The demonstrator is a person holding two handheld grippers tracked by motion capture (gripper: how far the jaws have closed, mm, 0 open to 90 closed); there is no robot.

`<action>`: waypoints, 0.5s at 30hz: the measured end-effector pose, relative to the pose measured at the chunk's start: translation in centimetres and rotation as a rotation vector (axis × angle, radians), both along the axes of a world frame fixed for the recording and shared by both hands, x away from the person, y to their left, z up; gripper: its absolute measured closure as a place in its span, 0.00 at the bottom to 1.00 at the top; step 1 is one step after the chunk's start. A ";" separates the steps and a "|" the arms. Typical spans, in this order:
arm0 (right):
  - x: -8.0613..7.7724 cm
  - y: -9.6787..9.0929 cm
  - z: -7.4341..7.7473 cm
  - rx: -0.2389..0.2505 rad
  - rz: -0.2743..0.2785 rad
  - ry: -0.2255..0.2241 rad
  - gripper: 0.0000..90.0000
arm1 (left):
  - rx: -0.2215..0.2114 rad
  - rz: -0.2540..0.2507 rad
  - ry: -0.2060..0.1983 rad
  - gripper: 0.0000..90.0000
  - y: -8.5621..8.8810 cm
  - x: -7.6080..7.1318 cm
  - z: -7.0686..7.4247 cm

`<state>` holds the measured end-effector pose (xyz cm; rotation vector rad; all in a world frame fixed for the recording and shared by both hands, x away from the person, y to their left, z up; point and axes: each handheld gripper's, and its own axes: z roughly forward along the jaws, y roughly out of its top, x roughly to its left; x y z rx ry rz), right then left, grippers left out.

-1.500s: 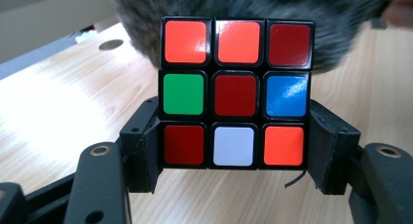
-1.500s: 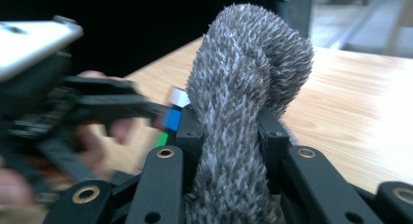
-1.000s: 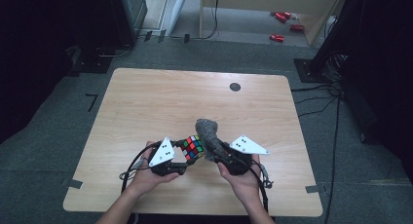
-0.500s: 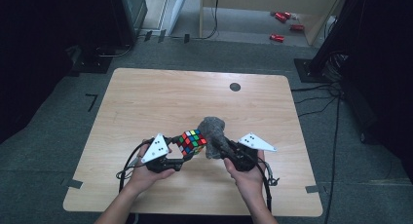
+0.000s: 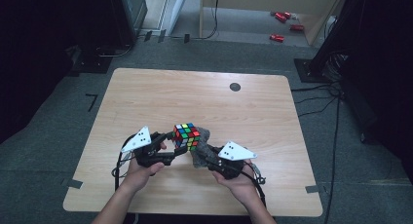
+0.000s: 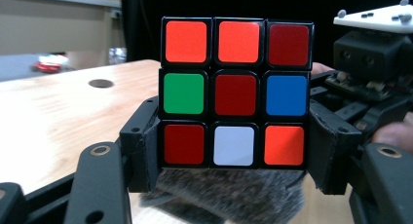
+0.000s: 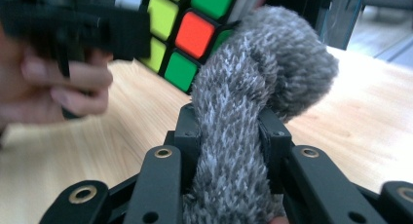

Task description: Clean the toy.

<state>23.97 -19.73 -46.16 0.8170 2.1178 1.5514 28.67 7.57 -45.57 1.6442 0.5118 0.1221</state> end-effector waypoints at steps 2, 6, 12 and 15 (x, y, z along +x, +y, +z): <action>0.0 0.0 0.1 -0.035 -0.018 -0.044 0.77 | 0.011 -0.015 0.004 0.39 0.0 0.1 -0.1; 0.2 -1.1 0.9 0.012 -0.056 -0.096 0.77 | 0.039 -0.034 -0.005 0.39 -0.5 -0.1 -0.3; 0.0 -0.9 -0.1 -0.068 0.021 -0.131 0.77 | 0.026 -0.026 0.001 0.39 -0.4 -0.1 -0.2; -0.2 -0.1 -0.6 -0.126 0.053 -0.128 0.76 | 0.008 -0.020 0.007 0.39 0.0 0.1 -0.1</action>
